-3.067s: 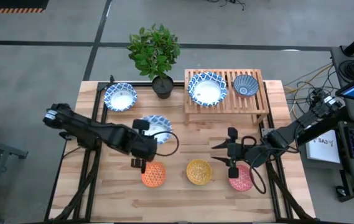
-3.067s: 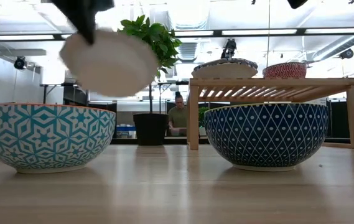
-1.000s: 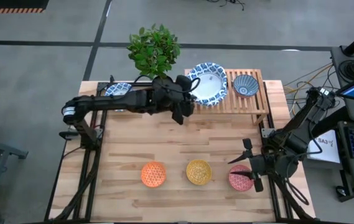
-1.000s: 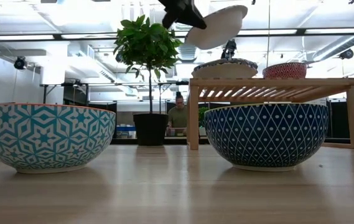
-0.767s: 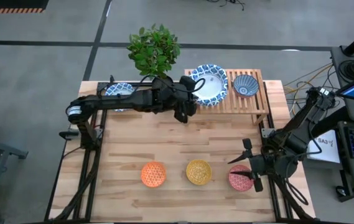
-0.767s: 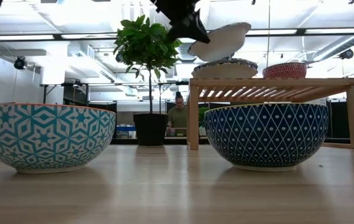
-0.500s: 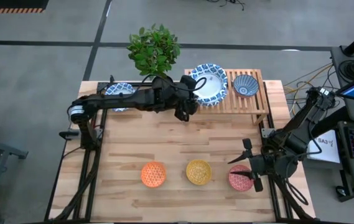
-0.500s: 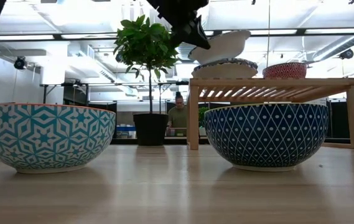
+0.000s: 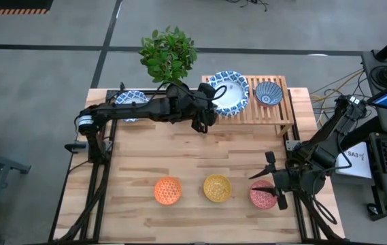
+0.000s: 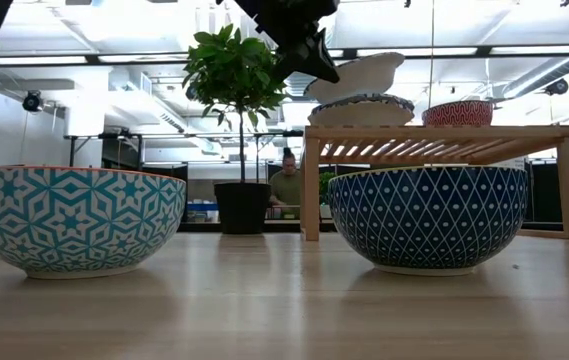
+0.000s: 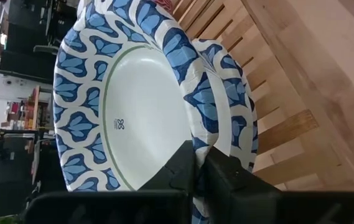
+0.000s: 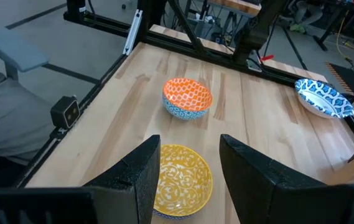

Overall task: Place and stack bowls onto a shelf
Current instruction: Stack the white bowl on top of the white bowl on the shelf

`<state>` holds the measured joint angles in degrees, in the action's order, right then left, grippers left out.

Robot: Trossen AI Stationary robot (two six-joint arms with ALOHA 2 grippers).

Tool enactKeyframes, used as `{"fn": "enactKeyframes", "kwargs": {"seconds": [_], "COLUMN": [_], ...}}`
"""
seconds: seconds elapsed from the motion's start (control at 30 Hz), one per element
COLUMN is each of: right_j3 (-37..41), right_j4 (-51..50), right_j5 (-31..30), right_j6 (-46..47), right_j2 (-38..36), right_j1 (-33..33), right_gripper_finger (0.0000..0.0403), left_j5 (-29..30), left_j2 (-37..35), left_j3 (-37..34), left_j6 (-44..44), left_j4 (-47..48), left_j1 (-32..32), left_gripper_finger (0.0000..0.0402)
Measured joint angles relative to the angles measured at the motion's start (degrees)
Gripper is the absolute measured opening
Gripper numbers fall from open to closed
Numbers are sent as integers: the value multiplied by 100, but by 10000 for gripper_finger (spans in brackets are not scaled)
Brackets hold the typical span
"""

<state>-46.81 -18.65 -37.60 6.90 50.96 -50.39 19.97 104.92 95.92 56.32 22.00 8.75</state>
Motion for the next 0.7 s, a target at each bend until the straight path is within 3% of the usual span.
{"fn": "enactKeyframes", "kwargs": {"seconds": [0.4, 0.7], "right_j3": [0, 0], "right_j4": [-2, -11], "right_j5": [1, 2], "right_j6": [13, 13], "right_j2": [0, 0], "right_j1": [0, 0], "right_gripper_finger": [155, 155], "left_j5": [199, 329], "left_j2": [0, -92], "left_j3": [0, 125], "left_j6": [-131, -501], "left_j4": [-22, 126], "left_j1": [0, -2], "left_gripper_finger": [105, 156]}}
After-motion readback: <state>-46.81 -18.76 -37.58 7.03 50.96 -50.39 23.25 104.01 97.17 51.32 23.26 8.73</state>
